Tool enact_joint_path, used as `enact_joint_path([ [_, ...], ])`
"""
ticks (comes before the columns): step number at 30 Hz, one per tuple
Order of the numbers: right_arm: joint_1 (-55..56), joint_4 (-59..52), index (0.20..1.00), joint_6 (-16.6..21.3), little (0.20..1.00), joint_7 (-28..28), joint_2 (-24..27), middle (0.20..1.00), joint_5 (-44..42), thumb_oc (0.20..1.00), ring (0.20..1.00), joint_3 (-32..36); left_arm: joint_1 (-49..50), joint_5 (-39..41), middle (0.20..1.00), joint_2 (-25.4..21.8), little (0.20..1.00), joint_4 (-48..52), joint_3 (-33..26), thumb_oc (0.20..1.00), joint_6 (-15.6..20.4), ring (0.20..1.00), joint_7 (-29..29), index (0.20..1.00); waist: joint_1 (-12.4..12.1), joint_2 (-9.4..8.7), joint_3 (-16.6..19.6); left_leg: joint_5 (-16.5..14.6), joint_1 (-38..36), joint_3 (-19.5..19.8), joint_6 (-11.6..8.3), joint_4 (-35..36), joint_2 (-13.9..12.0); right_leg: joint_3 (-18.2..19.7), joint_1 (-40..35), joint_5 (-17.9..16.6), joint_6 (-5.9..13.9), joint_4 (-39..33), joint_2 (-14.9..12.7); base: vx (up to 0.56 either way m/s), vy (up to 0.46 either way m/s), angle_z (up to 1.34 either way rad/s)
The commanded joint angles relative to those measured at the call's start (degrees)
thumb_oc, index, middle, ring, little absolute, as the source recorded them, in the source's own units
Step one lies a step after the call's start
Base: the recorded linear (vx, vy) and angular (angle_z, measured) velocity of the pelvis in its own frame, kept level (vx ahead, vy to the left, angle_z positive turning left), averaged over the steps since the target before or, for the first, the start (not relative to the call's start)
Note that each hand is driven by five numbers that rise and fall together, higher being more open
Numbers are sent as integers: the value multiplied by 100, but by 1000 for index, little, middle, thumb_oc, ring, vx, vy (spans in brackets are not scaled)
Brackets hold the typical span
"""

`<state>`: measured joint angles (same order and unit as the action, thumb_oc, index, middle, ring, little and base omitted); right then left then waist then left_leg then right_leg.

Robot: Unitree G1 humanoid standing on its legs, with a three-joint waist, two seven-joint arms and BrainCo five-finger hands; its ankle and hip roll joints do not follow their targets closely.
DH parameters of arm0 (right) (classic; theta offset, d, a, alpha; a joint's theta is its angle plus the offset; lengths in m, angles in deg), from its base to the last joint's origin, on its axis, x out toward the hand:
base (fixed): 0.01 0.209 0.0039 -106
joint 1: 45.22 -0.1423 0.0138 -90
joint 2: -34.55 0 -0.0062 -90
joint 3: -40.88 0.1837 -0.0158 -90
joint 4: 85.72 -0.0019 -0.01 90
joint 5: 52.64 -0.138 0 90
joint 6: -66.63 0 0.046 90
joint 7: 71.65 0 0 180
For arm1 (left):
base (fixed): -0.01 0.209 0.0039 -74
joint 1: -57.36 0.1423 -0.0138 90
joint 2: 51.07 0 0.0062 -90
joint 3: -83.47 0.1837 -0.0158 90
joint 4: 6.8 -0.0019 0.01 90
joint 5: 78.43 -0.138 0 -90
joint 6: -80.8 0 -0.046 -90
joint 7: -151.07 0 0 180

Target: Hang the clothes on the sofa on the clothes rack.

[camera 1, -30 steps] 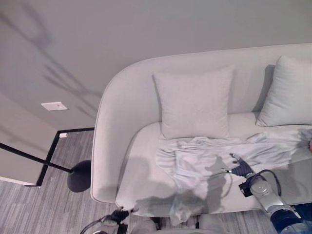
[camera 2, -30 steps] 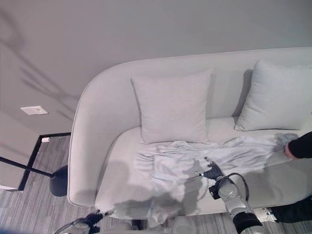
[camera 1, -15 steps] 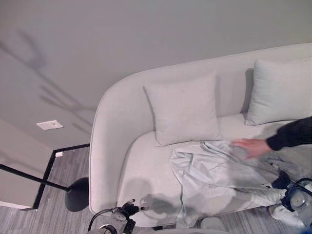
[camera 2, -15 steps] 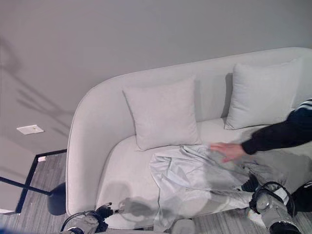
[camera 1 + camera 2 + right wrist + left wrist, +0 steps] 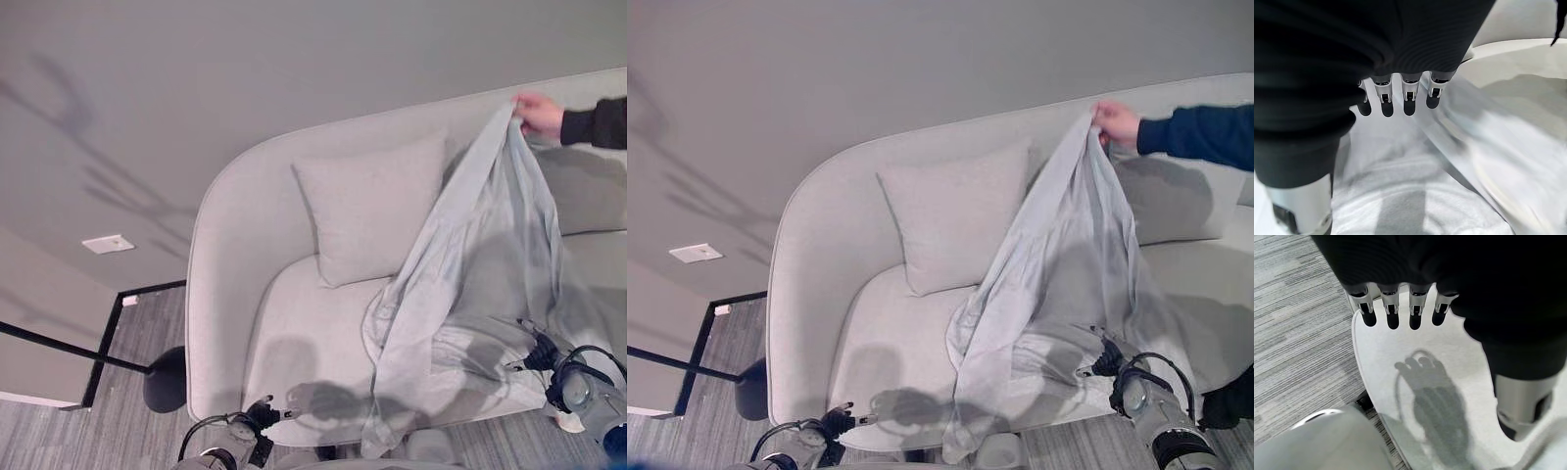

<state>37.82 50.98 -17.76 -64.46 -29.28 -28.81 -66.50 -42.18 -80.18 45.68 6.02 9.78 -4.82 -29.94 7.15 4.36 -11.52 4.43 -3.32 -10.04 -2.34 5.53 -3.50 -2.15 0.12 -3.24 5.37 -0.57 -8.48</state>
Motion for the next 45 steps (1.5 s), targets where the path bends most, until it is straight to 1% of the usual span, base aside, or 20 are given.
enact_joint_path([
  [1, -614, -85, 1000, 106, 1000, 121, 159, 1000, 81, 1000, 1000, 3, -472, -231, 1000, 59, 1000, -186, 75, 1000, 101, 1000, -90, 1000, -75, 129, -210, -552, -344, 345, -52, -53, 147, 142, -75, -69, -334, 952, -19, 0, 0, 0],
  [8, -647, 205, 1000, 87, 1000, 213, 42, 1000, 43, 1000, 1000, -52, -437, -200, 1000, 67, 1000, -237, 8, 1000, 104, 1000, -133, 1000, -80, 112, -194, -577, -401, 356, -61, -53, 134, 157, -86, -69, -313, 992, -14, 0, 0, 0],
  [14, -166, 313, 1000, -19, 1000, 454, -107, 1000, -355, 1000, 1000, 621, -412, -229, 1000, 96, 1000, -332, 72, 1000, 112, 1000, -158, 1000, 10, 102, -183, -579, -454, 351, -55, -53, 138, 180, -67, -70, -307, 1081, 3, 0, 5, 0],
  [20, 133, 123, 1000, -128, 1000, 497, -230, 1000, -482, 1000, 1000, 1011, -417, -230, 1000, 103, 1000, -436, 96, 1000, 88, 1000, -224, 1000, 206, 344, -647, -545, -799, 93, -50, -53, -128, -205, 397, 197, -277, 2706, 212, 18, 13, -31],
  [21, 73, 104, 1000, -146, 1000, 457, -353, 1000, -464, 1000, 1000, 956, -382, -259, 1000, 27, 1000, -472, 88, 1000, 91, 1000, -218, 1000, 116, 293, -633, -536, -846, -33, -109, -53, -179, -436, 216, 263, -305, 2460, -150, 113, -106, -104],
  [22, 73, 105, 1000, -146, 1000, 457, -354, 1000, -464, 1000, 1000, 956, -382, -259, 1000, 26, 1000, -472, 88, 1000, 91, 1000, -218, 1000, 118, 291, -637, -536, -851, -31, -109, -53, -178, -438, 210, 263, -304, 2459, -151, 103, -419, -102],
  [23, -170, 208, 1000, -169, 1000, 373, -526, 1000, -508, 1000, 1000, 793, -465, -259, 1000, -92, 1000, -507, -50, 1000, 38, 1000, -230, 1000, -98, 214, -443, -574, -718, -141, -285, -53, -439, -671, 25, 181, -292, 1431, -1045, 18, -317, -56],
  [24, -185, 218, 1000, -167, 1000, 376, -533, 1000, -510, 1000, 1000, 784, -469, -259, 1000, -100, 1000, -506, -57, 1000, 37, 1000, -229, 1000, -89, 208, -437, -541, -689, -136, -277, -53, -434, -682, 27, 125, -297, 1381, -1044, 94, -540, -78],
  [26, -274, 271, 1000, -226, 1000, 360, -603, 1000, -536, 1000, 1000, 717, -558, -239, 1000, -175, 1000, -485, -105, 1000, 29, 1000, -230, 1000, -143, 144, -359, -507, -576, -98, -378, -53, -574, -590, -22, 83, -260, 731, -1482, 82, -347, -48],
  [27, -331, 335, 1000, -332, 1000, 363, -675, 1000, -551, 1000, 1000, 666, -598, -220, 1000, -261, 1000, -448, -179, 1000, 27, 1000, -246, 1000, -217, 76, -341, -482, -528, -94, -457, -53, -745, -407, -41, -2, -206, 396, -1911, 80, -393, -24],
  [29, -336, 442, 1000, -408, 1000, 385, -678, 1000, -614, 1000, 1000, 590, -581, -143, 1000, -426, 1000, -431, -233, 1000, 26, 1000, -282, 1000, -321, -92, -331, -449, -423, -11, -447, -53, -957, 259, -25, -56, -105, 486, -2120, 102, -654, -19],
  [31, -265, 494, 1000, -402, 1000, 399, -691, 1000, -659, 1000, 1000, 576, -520, 73, 1000, -588, 1000, -519, -508, 1000, -8, 1000, -365, 1000, -490, -285, -222, -365, -176, 237, -469, -53, -1304, 245, -174, 24, 23, 613, -1740, 59, -856, 54],
  [33, -346, 423, 1000, -419, 1000, 434, -490, 1000, -630, 1000, 1000, 516, -426, 53, 1000, -576, 1000, -482, -650, 1000, -67, 1000, -411, 1000, -518, -96, -271, -6, 323, 537, -409, -53, -1778, 106, -157, 133, 25, 675, -792, 49, -879, 112],
  [34, -373, 436, 1000, -426, 1000, 466, -439, 1000, -645, 1000, 1000, 547, -446, 9, 1000, -592, 1000, -468, -607, 1000, -79, 1000, -426, 1000, -498, -82, -283, -6, 417, 518, -394, -53, -1816, 49, -229, 175, 5, 547, -647, 2, -750, 86],
  [35, -572, 515, 1000, -461, 1000, 680, -243, 1000, -749, 1000, 1000, 702, -554, -91, 1000, -573, 1000, -377, -449, 1000, -64, 1000, -452, 1000, -421, -152, -515, -143, 728, 143, -441, -53, -1785, -142, -334, 137, -2, 434, -539, -2, -512, 89],
  [38, -857, 573, 1000, -471, 1000, 782, -254, 1000, -835, 1000, 1000, 646, -610, -147, 1000, -498, 1000, -384, -592, 1000, -64, 1000, -421, 1000, -415, -76, -729, -11, 386, 348, -419, -139, -1578, -63, -366, 61, -63, 389, -358, -53, -283, 91],
  [39, -1077, 536, 1000, -464, 1000, 758, -325, 1000, -875, 1000, 1000, 452, -660, -100, 1000, -441, 1000, -446, -770, 1000, -88, 1000, -439, 1000, -391, -52, -701, -180, 187, 419, -365, -540, -1240, 25, -203, 14, -158, 240, -123, -94, -258, -98],
  [42, -1066, 539, 1000, -439, 1000, 655, -435, 1000, -886, 1000, 1000, 316, -614, -104, 1000, -409, 1000, -435, -580, 1000, -52, 1000, -443, 1000, -248, 55, -409, -231, -244, 139, -222, -537, -787, -127, -69, 8, -258, 12, 168, -49, -228, -34],
  [43, -866, 481, 1000, -429, 1000, 609, -455, 1000, -925, 1000, 1000, 457, -588, -173, 1000, -350, 1000, -405, -319, 1000, -28, 1000, -398, 1000, -27, 188, -213, -255, -661, -266, -178, -107, -790, -360, -70, 12, -247, -71, 237, 47, -108, 56],
  [45, -589, 415, 1000, -428, 1000, 556, -527, 1000, -921, 1000, 1000, 620, -475, -196, 1000, -259, 1000, -386, -220, 1000, -23, 1000, -340, 1000, 73, 235, -85, -271, -796, -139, -155, -53, -786, -439, -198, -2, -248, -192, 277, 77, -57, 123],
])
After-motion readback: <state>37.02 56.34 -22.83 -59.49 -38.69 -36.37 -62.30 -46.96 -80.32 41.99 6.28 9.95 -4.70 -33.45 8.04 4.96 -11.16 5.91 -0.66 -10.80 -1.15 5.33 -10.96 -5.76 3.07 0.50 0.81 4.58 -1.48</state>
